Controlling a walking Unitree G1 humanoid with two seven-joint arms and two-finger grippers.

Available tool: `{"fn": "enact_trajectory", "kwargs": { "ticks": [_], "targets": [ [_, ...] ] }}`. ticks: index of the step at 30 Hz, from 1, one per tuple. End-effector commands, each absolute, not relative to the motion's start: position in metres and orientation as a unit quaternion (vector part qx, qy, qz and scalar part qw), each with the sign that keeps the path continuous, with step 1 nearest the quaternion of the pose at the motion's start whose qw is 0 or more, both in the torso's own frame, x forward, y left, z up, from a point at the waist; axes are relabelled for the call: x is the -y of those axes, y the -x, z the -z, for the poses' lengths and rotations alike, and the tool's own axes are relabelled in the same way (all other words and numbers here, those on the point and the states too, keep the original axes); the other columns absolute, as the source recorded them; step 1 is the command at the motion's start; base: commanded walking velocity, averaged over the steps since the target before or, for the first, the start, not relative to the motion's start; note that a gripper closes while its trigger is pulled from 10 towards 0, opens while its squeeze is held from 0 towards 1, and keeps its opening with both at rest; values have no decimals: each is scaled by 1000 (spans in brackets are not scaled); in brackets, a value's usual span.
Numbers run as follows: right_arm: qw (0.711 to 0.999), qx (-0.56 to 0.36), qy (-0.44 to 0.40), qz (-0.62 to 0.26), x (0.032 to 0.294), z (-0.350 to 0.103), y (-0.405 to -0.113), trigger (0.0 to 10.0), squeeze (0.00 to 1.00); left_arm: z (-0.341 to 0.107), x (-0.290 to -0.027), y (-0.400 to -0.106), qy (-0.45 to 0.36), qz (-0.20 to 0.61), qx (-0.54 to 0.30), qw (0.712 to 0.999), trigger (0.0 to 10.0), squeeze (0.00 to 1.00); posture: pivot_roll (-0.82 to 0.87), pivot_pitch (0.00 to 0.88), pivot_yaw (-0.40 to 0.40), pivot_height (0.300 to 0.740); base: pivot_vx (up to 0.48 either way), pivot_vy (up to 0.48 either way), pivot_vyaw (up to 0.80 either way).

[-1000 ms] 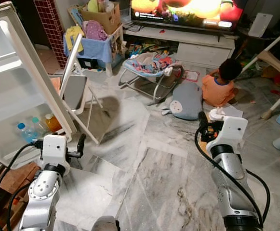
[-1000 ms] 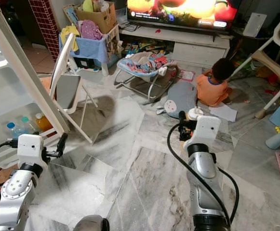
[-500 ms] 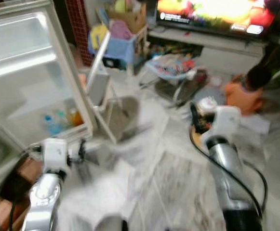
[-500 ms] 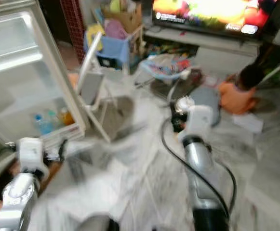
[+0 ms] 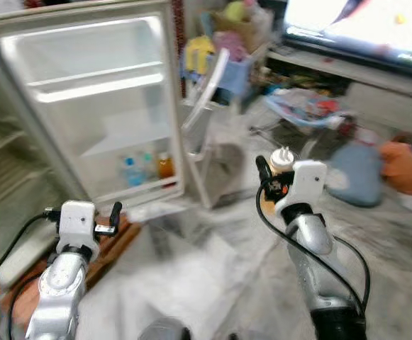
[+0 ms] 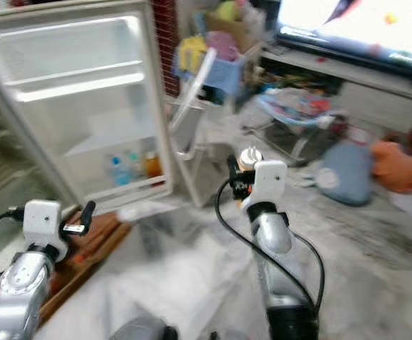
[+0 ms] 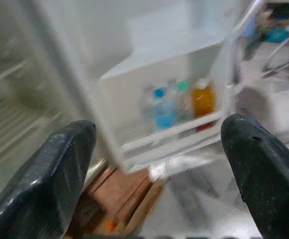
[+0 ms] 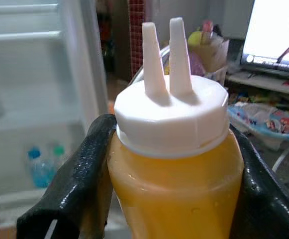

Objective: Restocking fridge

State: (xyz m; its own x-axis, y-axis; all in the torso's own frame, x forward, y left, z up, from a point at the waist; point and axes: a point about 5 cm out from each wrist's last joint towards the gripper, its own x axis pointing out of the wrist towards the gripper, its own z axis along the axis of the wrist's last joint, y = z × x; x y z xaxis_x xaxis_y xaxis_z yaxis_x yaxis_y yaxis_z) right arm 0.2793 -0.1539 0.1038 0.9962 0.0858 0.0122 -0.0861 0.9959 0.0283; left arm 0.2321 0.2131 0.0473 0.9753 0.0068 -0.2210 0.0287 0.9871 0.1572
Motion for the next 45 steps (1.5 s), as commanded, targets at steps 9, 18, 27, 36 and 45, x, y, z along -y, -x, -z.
{"fn": "enact_trajectory", "kwargs": {
  "ticks": [9, 18, 27, 36, 45],
  "targets": [
    [998, 29, -39, -28, 154, -116, -288, 10000, 0, -52, -218, -237, -96, 2, -105, 990, 10000, 0, 117, 10, -12, 740, 0, 477, 180],
    [996, 28, -84, 2, 161, -117, -292, 10000, 0, -54, -207, -241, -110, 46, -91, 989, 10000, 0, 108, 0, -11, 740, 0, 450, 0],
    [996, 22, -81, 7, 161, -115, -292, 10000, 0, -53, -213, -241, -102, 18, -92, 990, 10000, 0, 104, 7, -14, 740, 0, 285, 0],
    [998, 23, -64, -10, 154, -116, -293, 10000, 0, -55, -213, -241, -103, 30, -82, 991, 10000, 0, 102, 8, -13, 740, 110, 0, 0],
    [999, 19, -47, -4, 158, -113, -293, 10000, 0, -55, -212, -244, -104, 38, -81, 991, 10000, 0, 96, 8, -7, 740, 338, 262, 0]
  ]
}}
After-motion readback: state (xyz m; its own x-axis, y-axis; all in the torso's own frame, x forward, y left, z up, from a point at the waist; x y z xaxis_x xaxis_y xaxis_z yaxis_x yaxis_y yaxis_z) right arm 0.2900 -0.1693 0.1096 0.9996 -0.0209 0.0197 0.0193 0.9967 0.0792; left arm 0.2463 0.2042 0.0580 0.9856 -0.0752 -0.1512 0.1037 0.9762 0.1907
